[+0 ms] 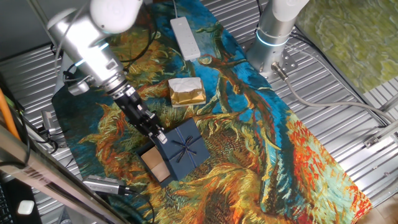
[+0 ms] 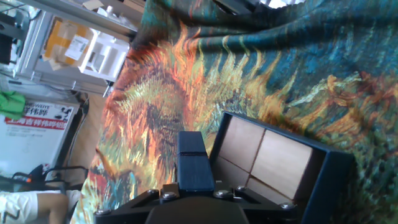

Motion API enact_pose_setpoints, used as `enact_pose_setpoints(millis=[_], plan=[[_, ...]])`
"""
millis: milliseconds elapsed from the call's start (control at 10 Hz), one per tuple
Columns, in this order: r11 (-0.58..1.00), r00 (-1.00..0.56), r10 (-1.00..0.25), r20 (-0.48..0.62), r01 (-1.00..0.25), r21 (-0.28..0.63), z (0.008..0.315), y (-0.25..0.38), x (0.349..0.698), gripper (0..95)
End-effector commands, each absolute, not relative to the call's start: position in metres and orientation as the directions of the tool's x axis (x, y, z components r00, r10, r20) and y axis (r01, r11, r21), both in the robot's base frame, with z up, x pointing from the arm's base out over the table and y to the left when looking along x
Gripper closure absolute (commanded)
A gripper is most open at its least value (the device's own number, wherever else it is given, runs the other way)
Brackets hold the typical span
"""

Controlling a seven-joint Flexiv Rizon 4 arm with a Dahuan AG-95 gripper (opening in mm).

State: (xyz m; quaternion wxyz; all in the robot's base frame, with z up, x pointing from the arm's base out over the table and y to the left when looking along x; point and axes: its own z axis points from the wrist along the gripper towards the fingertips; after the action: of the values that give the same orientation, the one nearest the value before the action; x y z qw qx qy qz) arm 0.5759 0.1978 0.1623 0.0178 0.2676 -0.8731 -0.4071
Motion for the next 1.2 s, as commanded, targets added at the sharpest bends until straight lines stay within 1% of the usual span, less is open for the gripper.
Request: enact_pose_setpoints(millis=[100,500,1200], plan=[[0.514,-0.857,-0.475,-0.199,-0.454,0.728,0.162,0.193,0.578,95.0],[0.494,-0.871,-0.45,-0.197,-0.427,0.758,0.163,0.193,0.591,95.0],[0.474,-0.869,-0.45,-0.206,-0.428,0.77,0.159,0.187,0.61,95.0]])
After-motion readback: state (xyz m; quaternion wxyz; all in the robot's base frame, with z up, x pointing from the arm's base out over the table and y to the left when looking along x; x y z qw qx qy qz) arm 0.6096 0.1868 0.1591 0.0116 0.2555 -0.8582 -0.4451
